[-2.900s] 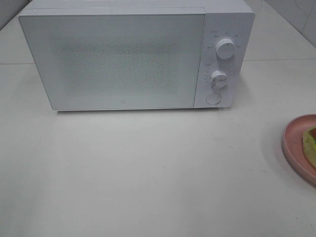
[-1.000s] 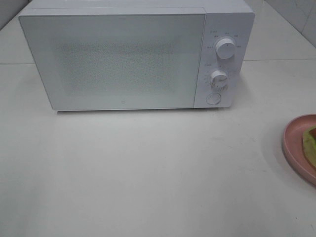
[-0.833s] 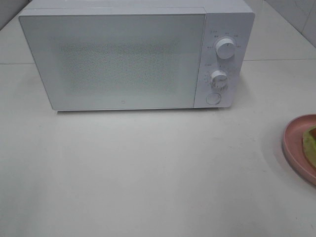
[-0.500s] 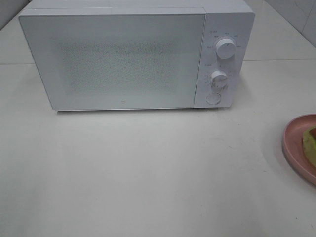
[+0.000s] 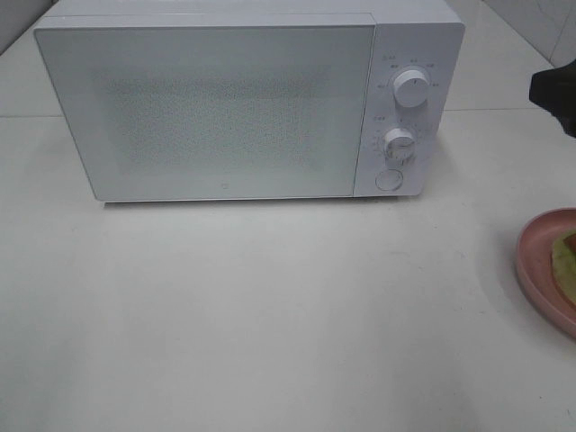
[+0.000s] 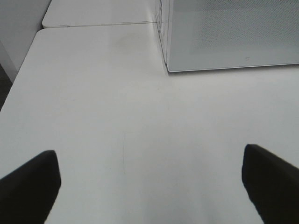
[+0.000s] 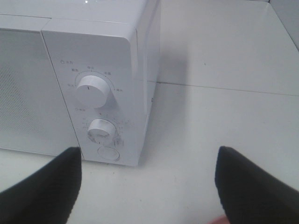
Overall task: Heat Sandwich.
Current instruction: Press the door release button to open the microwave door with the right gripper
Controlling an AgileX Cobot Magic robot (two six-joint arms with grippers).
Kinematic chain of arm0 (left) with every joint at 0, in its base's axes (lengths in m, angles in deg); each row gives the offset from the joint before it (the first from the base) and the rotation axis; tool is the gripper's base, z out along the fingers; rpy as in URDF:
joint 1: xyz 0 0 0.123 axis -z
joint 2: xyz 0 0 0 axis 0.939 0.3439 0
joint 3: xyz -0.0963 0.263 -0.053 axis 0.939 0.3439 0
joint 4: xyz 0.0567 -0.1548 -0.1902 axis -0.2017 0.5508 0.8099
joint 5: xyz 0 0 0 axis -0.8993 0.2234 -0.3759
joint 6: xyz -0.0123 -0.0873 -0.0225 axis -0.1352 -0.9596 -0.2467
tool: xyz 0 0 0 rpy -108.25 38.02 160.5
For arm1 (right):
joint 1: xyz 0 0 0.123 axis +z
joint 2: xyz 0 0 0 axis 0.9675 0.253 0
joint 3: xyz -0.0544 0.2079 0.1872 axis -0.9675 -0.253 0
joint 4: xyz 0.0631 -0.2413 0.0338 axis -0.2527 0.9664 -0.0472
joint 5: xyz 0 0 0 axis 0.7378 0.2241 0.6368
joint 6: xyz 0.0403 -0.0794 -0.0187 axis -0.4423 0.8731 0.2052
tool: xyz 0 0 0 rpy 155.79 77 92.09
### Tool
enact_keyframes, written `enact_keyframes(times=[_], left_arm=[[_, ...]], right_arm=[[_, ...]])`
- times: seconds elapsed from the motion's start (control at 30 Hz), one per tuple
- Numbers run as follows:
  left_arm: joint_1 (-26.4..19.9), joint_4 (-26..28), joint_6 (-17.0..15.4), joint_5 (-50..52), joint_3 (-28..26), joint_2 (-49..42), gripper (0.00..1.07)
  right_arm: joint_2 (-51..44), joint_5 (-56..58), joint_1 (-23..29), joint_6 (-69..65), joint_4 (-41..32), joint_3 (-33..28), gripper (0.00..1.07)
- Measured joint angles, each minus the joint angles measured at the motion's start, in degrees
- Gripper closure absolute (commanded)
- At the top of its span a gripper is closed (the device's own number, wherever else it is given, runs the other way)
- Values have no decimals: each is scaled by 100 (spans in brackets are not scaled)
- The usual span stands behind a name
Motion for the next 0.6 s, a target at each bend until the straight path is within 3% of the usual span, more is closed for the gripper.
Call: enact_keyframes(times=[0.2,0.6], left_arm=[[0,0,0,0,0,0,5],[0,0,0,0,0,0,5]], right_arm=[[510,-1203,0,17,-178,-384,31],[1335,-3495,40,1203,-1988,-1220,31]])
